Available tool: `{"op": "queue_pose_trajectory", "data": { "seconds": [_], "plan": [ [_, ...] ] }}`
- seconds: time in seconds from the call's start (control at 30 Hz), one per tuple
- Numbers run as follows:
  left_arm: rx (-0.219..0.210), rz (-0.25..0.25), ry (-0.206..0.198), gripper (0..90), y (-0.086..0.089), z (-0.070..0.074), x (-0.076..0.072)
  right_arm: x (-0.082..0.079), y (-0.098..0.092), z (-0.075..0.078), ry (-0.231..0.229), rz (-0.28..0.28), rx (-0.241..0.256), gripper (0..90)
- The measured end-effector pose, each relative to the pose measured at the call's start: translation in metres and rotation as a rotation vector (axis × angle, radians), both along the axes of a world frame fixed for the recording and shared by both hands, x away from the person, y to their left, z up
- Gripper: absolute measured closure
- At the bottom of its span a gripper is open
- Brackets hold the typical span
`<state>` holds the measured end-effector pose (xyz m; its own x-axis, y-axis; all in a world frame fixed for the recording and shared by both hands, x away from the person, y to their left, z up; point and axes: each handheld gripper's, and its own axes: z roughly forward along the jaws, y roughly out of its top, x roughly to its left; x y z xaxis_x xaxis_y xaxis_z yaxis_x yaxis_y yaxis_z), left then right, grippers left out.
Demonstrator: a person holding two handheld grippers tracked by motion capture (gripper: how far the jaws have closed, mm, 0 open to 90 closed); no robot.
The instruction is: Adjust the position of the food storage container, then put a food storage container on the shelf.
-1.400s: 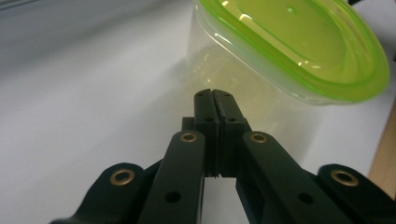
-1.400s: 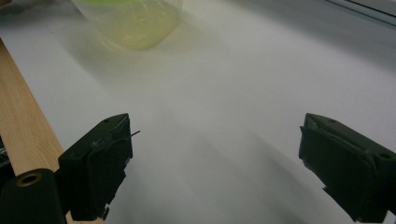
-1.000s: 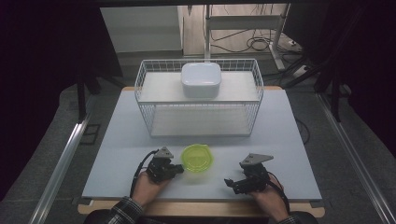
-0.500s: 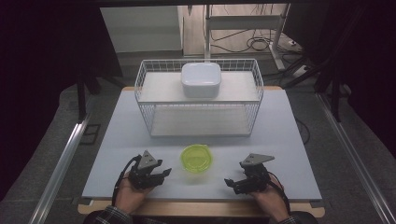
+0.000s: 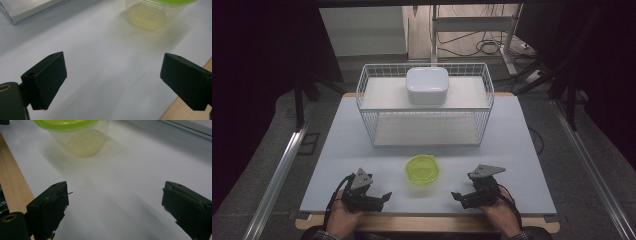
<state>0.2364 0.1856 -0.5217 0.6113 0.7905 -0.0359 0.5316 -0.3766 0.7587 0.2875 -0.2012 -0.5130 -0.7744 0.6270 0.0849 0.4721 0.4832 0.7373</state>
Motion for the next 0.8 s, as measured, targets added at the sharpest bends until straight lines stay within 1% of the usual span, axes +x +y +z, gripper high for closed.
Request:
{"op": "queue_pose_trajectory", "data": {
  "seconds": [0.1, 0.13, 0.2, 0.3, 0.37, 0.5, 0.6, 0.67, 0.73, 0.8],
  "plan": [
    [-0.003, -0.009, -0.012, 4.6, 0.000, -0.001, 0.000, 0.001, 0.000, 0.002, -0.012, -0.013, 0.015, 5.2],
    [-0.001, -0.011, -0.019, 4.3, 0.000, -0.002, 0.000, 0.001, 0.000, 0.002, -0.018, -0.032, 0.027, 4.7],
    [0.001, -0.013, -0.026, 3.7, 0.001, -0.002, 0.000, 0.002, 0.000, 0.002, -0.020, -0.046, 0.038, 3.9],
    [-0.004, -0.020, -0.028, 3.3, 0.001, -0.004, 0.001, 0.004, 0.002, 0.003, -0.013, -0.061, 0.059, 3.4],
    [0.002, -0.022, -0.027, 3.2, 0.001, -0.005, 0.001, 0.006, 0.003, 0.004, -0.007, -0.066, 0.070, 3.4],
    [0.012, -0.029, -0.025, 3.1, -0.001, -0.005, 0.001, 0.014, 0.007, 0.010, 0.000, -0.069, 0.116, 1.9],
    [0.023, -0.030, -0.021, 3.2, -0.001, -0.006, 0.002, 0.019, 0.008, 0.016, 0.014, -0.076, 0.135, 1.9],
    [0.027, -0.031, -0.018, 3.2, -0.002, -0.006, 0.002, 0.024, 0.009, 0.020, 0.041, -0.070, 0.152, 2.1],
    [0.033, -0.030, -0.018, 3.3, -0.002, -0.007, 0.002, 0.029, 0.010, 0.023, 0.070, -0.066, 0.157, 4.5],
    [0.041, -0.030, -0.019, 3.3, -0.003, -0.007, 0.002, 0.033, 0.013, 0.026, 0.082, -0.056, 0.154, 9.4]
  ]
}}
